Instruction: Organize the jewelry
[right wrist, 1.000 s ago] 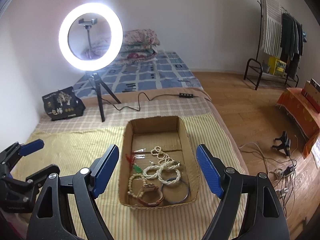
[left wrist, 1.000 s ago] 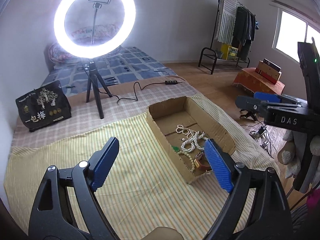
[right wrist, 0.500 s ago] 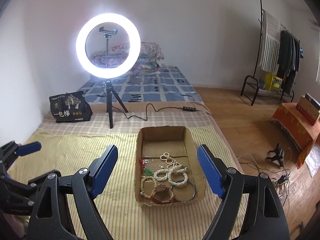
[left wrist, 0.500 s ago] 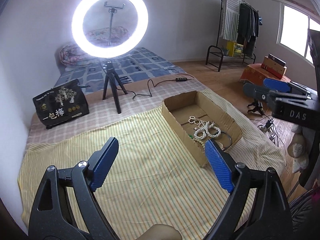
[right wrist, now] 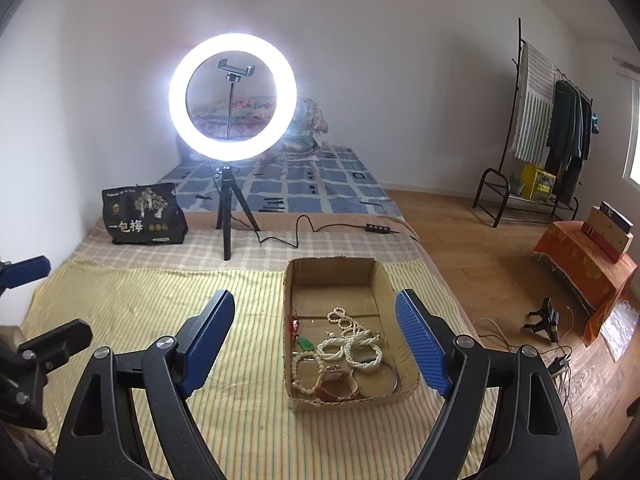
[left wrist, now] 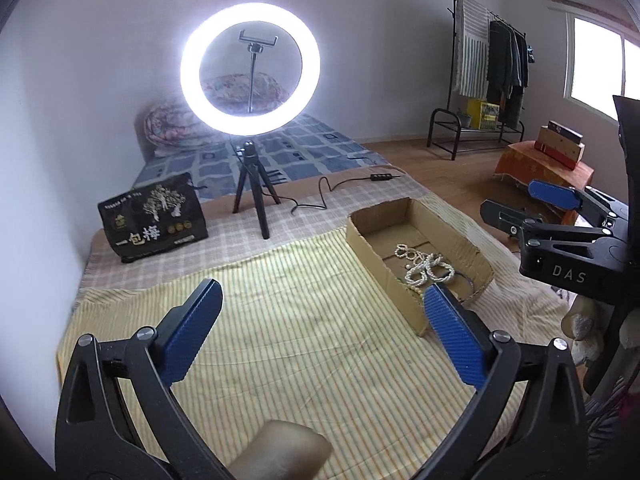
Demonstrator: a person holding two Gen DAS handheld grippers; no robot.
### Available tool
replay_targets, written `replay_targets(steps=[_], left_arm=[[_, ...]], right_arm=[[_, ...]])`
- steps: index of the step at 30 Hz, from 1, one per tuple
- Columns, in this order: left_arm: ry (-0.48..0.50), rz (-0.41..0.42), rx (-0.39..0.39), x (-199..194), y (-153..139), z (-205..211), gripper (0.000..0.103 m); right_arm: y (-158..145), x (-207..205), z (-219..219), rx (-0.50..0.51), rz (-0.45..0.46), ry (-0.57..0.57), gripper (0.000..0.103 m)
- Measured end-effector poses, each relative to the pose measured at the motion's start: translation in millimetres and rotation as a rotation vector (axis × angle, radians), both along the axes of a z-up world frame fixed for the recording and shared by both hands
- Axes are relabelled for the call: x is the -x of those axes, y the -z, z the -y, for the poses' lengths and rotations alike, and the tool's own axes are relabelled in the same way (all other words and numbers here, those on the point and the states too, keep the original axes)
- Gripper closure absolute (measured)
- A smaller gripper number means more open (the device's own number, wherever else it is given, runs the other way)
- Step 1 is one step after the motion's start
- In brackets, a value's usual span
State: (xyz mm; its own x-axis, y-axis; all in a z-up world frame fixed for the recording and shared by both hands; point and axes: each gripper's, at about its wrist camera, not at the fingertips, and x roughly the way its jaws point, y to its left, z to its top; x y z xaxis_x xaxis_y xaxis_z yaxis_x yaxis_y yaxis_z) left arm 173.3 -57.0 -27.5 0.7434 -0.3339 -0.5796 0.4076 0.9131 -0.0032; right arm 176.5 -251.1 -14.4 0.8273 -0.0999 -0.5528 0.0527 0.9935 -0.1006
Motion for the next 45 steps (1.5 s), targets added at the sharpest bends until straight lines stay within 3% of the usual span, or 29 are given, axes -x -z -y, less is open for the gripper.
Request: replay_targets(steps=[11,45], left_arm=[[-0.034,-0.002,-0.056,0.8,6.1,-3.1,0.000],[-0.014,-0.011,-0.057,9.8,2.3,5.4,0.000]], right_arm=[[5.3,-4.4,-3.4,0.010,0.005,0.007,0.020],[10.4,-2.8,-4.8,0.029,-0.008,0.002,0.020]])
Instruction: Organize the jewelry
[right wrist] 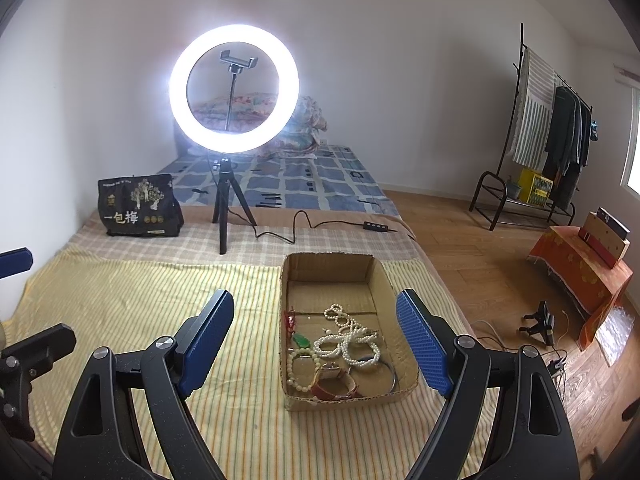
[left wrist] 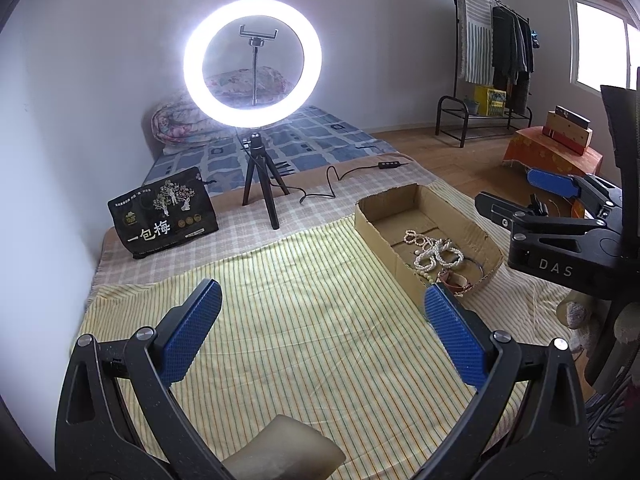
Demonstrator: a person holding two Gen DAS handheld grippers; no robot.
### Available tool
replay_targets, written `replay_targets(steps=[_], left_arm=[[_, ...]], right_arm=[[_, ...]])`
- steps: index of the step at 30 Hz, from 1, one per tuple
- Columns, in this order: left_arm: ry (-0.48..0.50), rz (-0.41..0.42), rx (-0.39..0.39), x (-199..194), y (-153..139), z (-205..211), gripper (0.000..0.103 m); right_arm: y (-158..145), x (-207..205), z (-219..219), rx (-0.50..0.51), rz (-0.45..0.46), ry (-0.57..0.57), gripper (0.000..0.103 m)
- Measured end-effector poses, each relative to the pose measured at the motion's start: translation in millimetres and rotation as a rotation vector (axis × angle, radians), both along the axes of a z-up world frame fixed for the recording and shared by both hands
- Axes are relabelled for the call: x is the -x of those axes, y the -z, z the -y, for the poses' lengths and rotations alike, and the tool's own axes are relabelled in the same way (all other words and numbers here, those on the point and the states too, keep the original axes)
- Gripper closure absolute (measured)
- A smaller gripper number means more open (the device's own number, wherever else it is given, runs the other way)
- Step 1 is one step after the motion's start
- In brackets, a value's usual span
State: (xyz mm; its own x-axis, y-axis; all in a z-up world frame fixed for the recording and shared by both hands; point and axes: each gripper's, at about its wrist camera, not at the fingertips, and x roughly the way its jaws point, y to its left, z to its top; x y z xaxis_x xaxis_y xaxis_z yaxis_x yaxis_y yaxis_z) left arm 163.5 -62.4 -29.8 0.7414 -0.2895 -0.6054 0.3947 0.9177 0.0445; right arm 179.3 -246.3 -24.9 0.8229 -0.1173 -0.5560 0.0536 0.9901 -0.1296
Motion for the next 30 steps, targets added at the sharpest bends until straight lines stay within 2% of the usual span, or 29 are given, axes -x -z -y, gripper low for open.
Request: replay_targets(steps=[30], left_arm=[[-0.001,0.010,-0.003,4.2,-1.4,0.9,0.000]], right_arm=[[2.7,3.1,-4.7,0.015,-0.016,-0.023,0.020]])
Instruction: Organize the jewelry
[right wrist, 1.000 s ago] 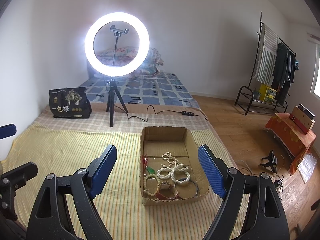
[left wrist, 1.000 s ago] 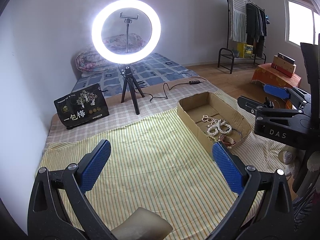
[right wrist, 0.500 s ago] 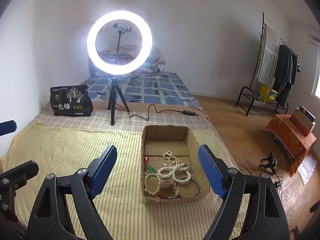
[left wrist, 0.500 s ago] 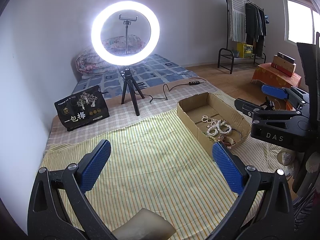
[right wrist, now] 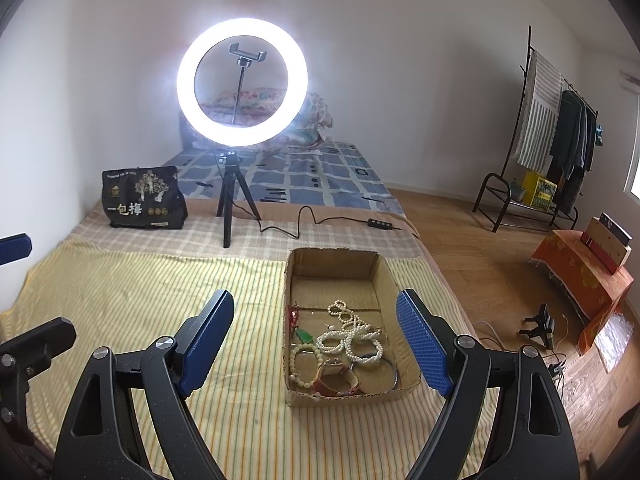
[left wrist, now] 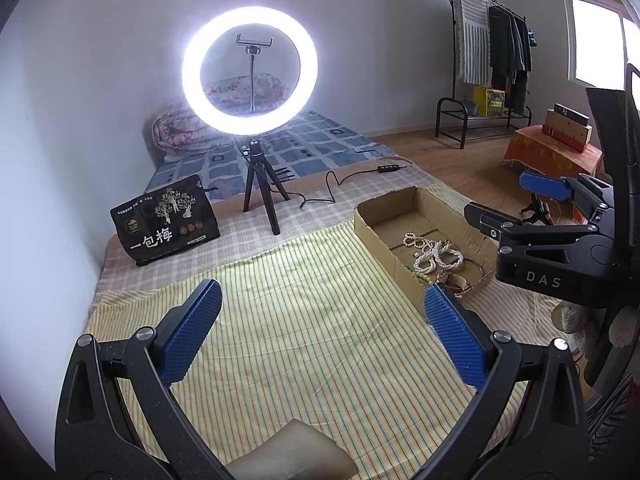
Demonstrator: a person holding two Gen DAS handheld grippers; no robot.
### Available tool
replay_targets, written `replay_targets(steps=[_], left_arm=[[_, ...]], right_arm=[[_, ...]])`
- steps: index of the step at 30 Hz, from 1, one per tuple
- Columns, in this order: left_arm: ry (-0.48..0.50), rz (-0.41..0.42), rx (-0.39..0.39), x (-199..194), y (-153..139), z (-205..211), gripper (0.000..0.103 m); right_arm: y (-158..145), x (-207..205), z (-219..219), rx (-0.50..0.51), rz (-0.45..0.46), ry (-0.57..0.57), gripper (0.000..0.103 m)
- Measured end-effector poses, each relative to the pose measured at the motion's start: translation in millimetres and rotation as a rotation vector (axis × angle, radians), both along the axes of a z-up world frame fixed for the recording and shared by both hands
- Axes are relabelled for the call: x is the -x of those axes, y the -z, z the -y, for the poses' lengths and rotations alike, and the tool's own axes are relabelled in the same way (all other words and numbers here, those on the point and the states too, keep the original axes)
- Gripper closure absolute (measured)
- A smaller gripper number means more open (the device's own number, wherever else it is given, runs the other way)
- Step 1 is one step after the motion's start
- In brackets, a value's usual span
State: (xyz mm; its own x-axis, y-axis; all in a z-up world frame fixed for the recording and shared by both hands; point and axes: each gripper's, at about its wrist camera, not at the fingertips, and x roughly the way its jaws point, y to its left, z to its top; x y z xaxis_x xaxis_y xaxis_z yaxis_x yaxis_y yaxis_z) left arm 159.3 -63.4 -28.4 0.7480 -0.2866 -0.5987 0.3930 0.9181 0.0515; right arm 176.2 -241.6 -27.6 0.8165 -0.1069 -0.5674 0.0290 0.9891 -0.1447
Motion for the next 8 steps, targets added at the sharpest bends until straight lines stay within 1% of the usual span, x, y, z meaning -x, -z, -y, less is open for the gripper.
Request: replay_targets(steps=[8], left_arm=[[-0.006,0.014,-0.003,-1.6,-4.6,-0.5,0.000]], right_arm=[[-0.1,-0.6,-0.7,0.003,-0.005,-0.005,0.020]])
